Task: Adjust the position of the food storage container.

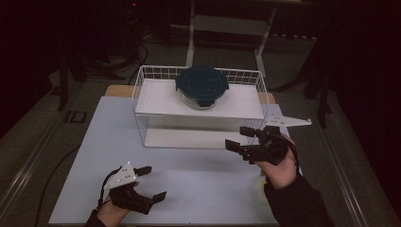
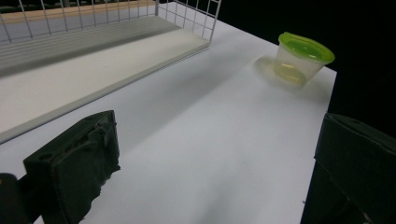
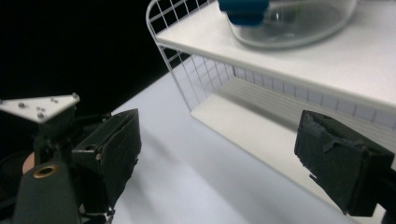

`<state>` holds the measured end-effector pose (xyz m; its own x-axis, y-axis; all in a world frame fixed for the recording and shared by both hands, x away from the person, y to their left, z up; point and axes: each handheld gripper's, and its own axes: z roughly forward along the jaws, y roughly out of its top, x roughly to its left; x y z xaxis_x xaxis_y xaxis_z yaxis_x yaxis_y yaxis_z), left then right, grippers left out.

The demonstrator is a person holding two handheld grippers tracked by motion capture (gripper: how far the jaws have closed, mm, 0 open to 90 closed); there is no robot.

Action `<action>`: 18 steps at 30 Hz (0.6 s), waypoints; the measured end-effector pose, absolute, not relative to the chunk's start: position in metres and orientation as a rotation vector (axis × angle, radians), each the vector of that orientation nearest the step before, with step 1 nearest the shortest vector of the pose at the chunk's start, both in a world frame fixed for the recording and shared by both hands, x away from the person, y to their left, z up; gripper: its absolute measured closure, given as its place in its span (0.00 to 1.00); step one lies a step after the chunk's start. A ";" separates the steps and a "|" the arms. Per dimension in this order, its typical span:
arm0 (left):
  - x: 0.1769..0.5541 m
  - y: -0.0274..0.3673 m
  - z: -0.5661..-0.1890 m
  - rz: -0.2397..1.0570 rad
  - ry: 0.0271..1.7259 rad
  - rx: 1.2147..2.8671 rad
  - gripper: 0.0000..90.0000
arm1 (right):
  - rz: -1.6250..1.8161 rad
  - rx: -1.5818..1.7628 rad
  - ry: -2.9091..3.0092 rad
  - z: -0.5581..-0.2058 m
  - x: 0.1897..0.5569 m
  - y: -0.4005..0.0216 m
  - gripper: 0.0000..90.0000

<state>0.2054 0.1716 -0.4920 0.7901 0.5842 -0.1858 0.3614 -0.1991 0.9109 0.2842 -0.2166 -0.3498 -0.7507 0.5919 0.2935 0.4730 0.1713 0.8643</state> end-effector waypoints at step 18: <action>0.207 0.173 -0.496 0.206 0.722 1.808 0.00 | 1.513 1.184 2.289 -0.401 0.256 -0.274 0.50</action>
<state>0.2072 0.1725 -0.4963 0.7974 0.5666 -0.2079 0.3720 -0.1901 0.9086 0.2562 -0.2741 -0.4014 -0.6760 0.6807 0.2821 0.5261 0.1778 0.8316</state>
